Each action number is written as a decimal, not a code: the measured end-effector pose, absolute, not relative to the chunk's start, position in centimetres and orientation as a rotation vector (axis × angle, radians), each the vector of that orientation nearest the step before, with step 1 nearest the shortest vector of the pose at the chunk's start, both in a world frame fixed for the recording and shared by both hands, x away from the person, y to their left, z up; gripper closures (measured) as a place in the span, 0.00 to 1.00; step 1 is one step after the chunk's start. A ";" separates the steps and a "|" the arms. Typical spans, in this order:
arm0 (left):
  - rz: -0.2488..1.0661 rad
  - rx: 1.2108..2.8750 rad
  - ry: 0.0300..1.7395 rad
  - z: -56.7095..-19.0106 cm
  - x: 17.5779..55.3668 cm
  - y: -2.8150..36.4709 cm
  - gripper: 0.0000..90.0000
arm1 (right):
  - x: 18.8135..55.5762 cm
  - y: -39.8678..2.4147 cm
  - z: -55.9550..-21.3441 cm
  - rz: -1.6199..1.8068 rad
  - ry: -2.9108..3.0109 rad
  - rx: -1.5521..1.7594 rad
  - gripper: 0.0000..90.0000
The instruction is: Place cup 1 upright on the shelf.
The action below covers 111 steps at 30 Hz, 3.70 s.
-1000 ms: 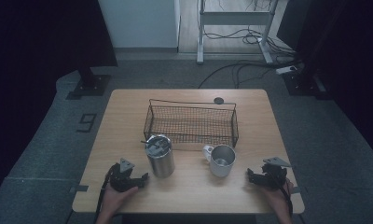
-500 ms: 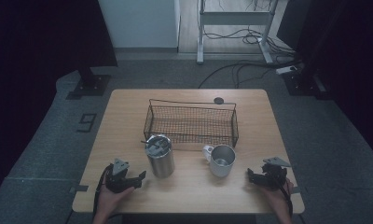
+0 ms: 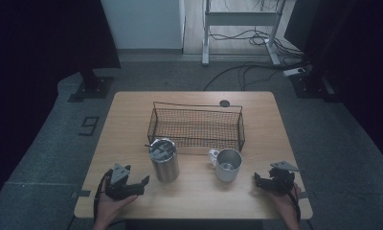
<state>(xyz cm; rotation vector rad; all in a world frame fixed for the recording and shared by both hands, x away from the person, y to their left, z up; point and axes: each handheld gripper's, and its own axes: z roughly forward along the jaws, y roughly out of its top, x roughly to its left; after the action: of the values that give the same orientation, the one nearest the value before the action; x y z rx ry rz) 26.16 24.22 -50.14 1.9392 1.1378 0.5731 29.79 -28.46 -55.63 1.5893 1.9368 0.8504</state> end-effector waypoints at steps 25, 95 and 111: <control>0.479 1.868 1.008 -46.9 24.5 22.8 0.13 | 29.8 -28.5 -55.6 0.847 1.932 1.592 0.08; 0.476 1.891 0.951 -46.9 31.2 17.1 0.01 | 29.8 -28.6 -55.6 0.851 1.916 1.600 0.10; 0.526 1.883 0.938 -47.2 31.7 16.4 0.04 | 29.8 -28.6 -55.6 0.850 1.915 1.600 0.10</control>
<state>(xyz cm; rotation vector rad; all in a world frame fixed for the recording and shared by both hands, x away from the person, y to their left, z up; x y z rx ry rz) 31.71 16.36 -47.22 1.8828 0.9379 0.5256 29.79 -28.60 -55.60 1.5999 1.9146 0.8496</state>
